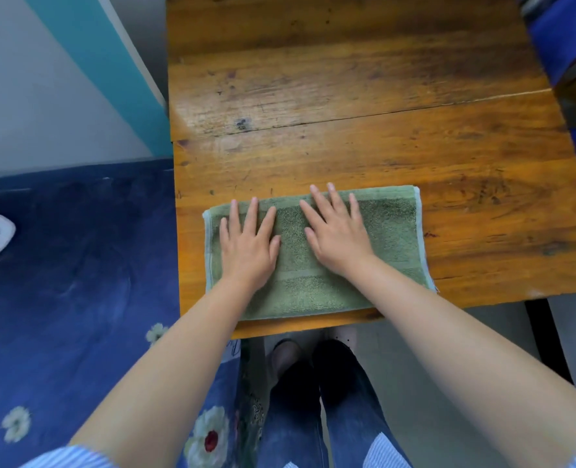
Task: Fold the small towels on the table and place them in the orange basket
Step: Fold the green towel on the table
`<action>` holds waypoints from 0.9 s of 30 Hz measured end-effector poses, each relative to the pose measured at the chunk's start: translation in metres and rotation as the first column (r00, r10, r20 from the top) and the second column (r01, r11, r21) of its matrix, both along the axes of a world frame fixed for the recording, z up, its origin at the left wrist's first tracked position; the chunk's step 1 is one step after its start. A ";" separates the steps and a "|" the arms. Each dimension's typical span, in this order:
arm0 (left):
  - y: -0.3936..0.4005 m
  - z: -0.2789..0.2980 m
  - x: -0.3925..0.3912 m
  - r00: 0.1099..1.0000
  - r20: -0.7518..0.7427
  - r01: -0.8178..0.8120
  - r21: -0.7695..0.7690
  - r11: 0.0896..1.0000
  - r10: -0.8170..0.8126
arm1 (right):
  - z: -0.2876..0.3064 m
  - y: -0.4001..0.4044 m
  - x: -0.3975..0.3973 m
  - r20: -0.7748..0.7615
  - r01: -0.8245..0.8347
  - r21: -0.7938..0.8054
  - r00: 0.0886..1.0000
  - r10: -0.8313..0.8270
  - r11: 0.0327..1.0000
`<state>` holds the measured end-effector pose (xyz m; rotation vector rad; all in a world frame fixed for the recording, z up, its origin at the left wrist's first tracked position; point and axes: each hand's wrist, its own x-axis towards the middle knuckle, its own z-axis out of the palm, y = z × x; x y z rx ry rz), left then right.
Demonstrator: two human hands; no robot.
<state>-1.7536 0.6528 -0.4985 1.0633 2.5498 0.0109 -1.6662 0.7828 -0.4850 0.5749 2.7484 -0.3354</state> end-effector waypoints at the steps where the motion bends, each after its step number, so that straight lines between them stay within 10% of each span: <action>1: -0.004 -0.007 -0.003 1.000 0.001 -0.001 -0.029 1.000 0.001 | -0.005 -0.001 -0.003 0.035 -0.024 0.013 0.999 0.023 1.000; 8: -0.016 -0.014 -0.030 0.996 0.003 -0.087 -0.061 0.994 0.087 | -0.024 0.027 0.011 0.038 0.002 0.040 0.999 -0.003 0.999; 18: -0.022 -0.013 -0.043 0.973 0.033 -0.226 -0.049 0.973 0.228 | -0.018 0.097 0.074 0.058 0.457 0.030 0.887 -0.458 0.889; 27: 0.008 0.004 -0.017 0.977 -0.072 0.210 0.130 0.969 -0.202 | 0.005 0.042 0.113 -0.075 0.559 -0.024 0.826 -0.559 0.829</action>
